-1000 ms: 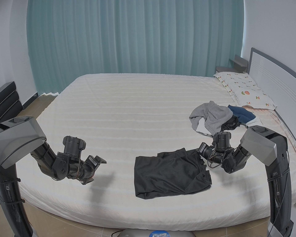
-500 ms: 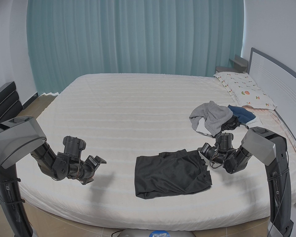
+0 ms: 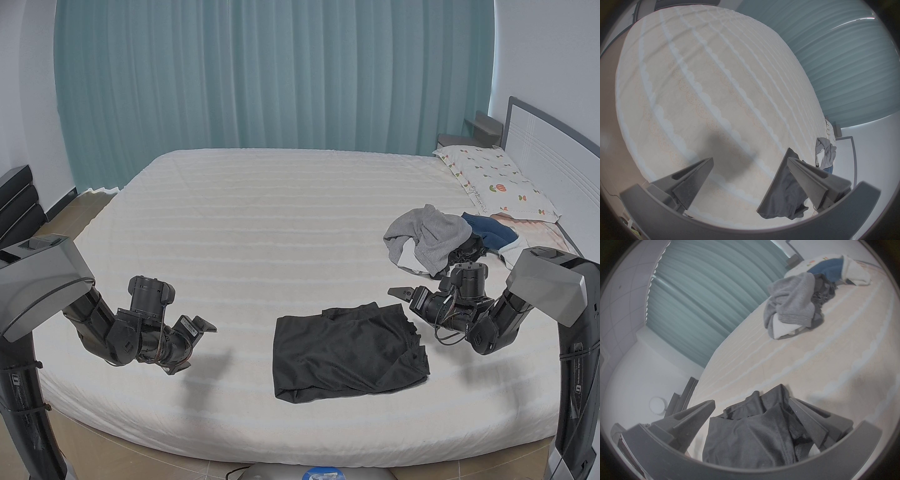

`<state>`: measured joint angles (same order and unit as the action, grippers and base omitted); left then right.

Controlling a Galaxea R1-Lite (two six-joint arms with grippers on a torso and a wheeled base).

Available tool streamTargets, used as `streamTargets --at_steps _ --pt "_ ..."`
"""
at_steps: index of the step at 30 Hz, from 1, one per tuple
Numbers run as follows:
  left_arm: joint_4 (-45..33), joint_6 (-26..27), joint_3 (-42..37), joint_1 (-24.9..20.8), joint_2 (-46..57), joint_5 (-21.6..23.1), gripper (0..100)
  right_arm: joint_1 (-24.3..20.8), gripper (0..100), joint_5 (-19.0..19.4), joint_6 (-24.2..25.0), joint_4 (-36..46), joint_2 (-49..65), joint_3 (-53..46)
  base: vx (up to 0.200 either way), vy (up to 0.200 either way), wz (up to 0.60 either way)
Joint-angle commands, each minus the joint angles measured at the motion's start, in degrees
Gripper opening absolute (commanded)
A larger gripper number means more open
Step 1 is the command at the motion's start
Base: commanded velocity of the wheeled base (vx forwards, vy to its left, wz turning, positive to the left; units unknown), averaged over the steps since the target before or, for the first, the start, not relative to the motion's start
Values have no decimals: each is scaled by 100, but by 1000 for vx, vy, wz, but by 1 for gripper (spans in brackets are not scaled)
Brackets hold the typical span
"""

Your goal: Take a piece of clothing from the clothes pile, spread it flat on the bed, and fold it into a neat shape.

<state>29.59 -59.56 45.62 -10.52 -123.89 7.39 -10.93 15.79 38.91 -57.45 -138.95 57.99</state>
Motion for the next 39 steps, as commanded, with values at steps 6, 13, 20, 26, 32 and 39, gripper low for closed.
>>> streamTargets --at_steps 6,13,20,26,32,39 --pt "-6 -3 0 -3 -12 0 100 -181 100 21 -437 -47 -300 19 0 0 0" --pt "3 -3 0 -3 -12 0 100 -339 100 30 -683 -11 -431 98 0 0 0" --pt "3 -3 0 -3 -12 0 100 -357 0 -32 -797 -3 -475 195 0 0 0" --pt "-6 -3 0 -3 -12 0 100 -207 0 -41 -797 6 -449 213 0 0 0" --pt "-6 -3 0 -3 -12 0 100 4 0 -41 -754 68 -449 301 0 0 0" --pt "-6 -3 0 -3 -12 0 100 206 0 -32 -639 261 -519 529 0 0 0"
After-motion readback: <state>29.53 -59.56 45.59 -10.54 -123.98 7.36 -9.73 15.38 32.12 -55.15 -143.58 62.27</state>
